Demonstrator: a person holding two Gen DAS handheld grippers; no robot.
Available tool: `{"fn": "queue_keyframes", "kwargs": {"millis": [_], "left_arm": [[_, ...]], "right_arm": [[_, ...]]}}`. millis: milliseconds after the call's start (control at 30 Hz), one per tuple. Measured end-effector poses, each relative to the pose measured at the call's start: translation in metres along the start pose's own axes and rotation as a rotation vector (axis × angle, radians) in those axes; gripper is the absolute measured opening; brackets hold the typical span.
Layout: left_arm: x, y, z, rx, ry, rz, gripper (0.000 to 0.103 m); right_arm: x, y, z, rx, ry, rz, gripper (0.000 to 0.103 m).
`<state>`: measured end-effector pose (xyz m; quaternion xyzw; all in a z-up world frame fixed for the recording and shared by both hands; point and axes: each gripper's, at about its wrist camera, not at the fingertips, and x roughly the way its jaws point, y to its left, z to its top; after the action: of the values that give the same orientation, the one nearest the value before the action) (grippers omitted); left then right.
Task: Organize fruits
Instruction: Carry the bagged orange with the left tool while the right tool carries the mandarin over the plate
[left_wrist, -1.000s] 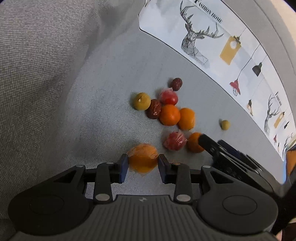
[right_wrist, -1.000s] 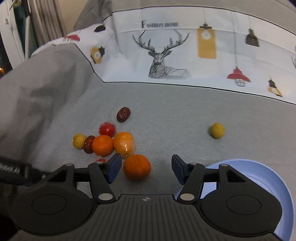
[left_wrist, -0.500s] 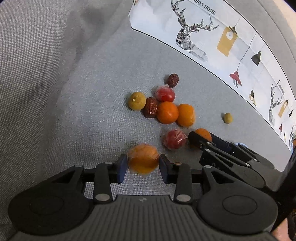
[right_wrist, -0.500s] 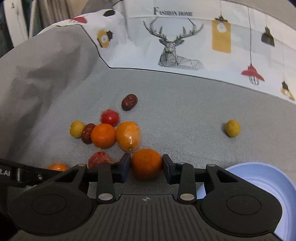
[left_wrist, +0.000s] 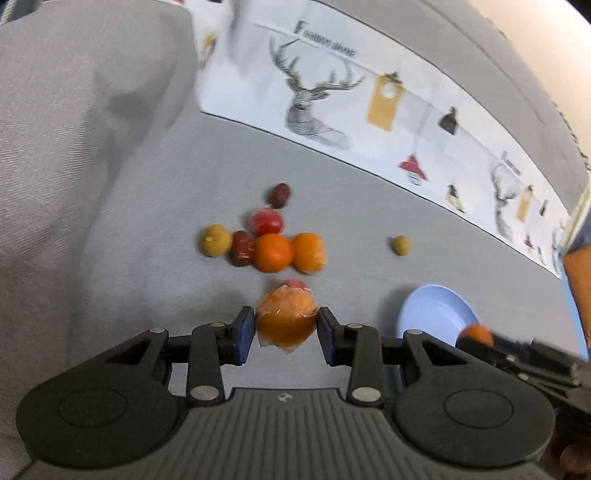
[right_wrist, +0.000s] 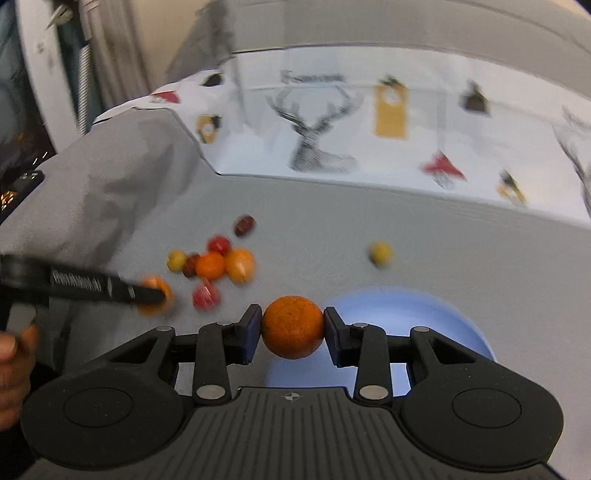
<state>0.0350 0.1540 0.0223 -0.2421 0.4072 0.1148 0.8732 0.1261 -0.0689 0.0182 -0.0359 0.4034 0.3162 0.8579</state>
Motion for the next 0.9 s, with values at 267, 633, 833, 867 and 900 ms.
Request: {"fn": "queue_keyframes", "kwargs": {"millis": [267,633,833,867,900], "left_arm": [[-0.007,-0.033,-0.017,0.144,-0.057,-0.028,0.041],[-0.035,-0.057,-0.019,0.208,-0.128,-0.016,0.041],[-0.065,-0.098,-0.018,0.266,-0.180,-0.059,0.041],[-0.067,-0.107,-0.018,0.291,-0.182,-0.060,0.041],[-0.066,-0.115,-0.018,0.315,-0.175,-0.052,0.041]], "right_arm": [[-0.020,-0.031,-0.019,0.051,-0.018,-0.075,0.038],[-0.023,-0.070,-0.019,0.184,-0.028,-0.098,0.038],[-0.028,-0.066,-0.017,0.168,-0.042,-0.081,0.038],[-0.029,-0.065,-0.017,0.163,-0.043,-0.080,0.038],[-0.030,-0.064,-0.016,0.160,-0.044,-0.079,0.038]]}}
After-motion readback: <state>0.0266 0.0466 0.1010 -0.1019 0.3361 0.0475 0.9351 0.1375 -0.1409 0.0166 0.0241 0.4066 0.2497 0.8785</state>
